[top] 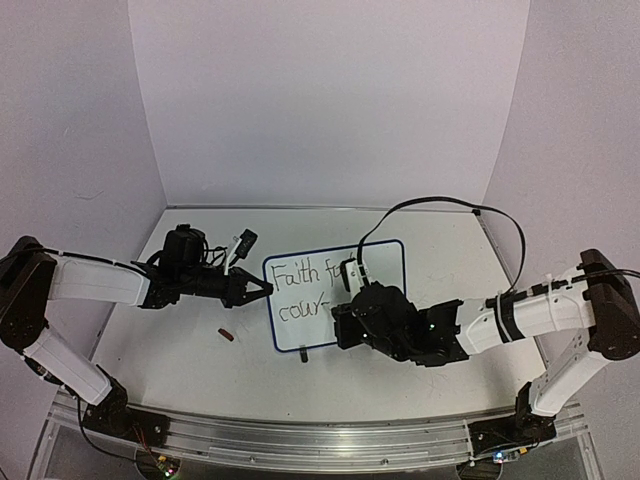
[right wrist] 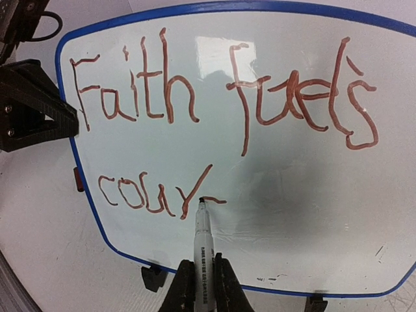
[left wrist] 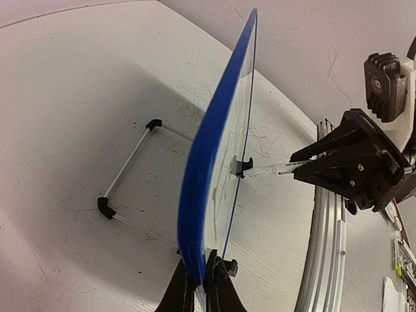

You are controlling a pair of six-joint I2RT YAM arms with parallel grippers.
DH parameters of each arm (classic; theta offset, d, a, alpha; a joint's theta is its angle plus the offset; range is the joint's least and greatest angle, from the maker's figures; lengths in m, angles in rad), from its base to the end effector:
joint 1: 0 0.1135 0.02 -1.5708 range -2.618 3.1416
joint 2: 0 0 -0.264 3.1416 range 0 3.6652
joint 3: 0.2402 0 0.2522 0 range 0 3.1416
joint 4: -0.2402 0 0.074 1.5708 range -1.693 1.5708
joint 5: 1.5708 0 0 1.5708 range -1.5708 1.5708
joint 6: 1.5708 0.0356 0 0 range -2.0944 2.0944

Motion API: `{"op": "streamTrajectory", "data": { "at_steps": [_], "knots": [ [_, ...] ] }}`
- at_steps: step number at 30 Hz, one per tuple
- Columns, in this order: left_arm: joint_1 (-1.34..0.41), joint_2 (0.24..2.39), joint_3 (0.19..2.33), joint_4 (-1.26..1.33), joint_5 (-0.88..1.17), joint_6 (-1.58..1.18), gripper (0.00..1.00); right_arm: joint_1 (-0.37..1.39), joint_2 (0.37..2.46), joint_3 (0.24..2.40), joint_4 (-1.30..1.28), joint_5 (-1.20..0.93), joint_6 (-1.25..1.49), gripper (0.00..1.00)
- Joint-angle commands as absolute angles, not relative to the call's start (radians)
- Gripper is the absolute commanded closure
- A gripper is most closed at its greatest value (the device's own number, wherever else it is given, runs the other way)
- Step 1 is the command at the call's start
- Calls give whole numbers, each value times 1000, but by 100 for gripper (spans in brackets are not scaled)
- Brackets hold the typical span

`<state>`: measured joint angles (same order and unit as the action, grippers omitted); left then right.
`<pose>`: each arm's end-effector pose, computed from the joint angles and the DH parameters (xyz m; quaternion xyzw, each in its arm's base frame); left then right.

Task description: Write a sentence on the whiteboard

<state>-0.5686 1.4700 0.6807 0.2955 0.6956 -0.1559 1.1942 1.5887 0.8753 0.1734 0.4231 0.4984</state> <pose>0.2386 -0.1796 0.1965 0.3365 0.7541 -0.4445 0.3472 0.1388 0.3113 0.2078 -0.1927 0.8350 0.2398 0.4562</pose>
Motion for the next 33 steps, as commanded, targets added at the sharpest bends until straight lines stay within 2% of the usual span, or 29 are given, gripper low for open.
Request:
{"op": "streamTrajectory", "data": {
  "at_steps": [1,18,33],
  "knots": [
    [-564,1478,699,245,621,-109,100,1188,1603,888,184,405,498,100],
    [-564,1479,699,244,623,-111,100,1187,1601,858,143,405,541,100],
    [-565,1476,698,242,621,-111,100,1188,1565,865,111,502,558,100]
  ]
}}
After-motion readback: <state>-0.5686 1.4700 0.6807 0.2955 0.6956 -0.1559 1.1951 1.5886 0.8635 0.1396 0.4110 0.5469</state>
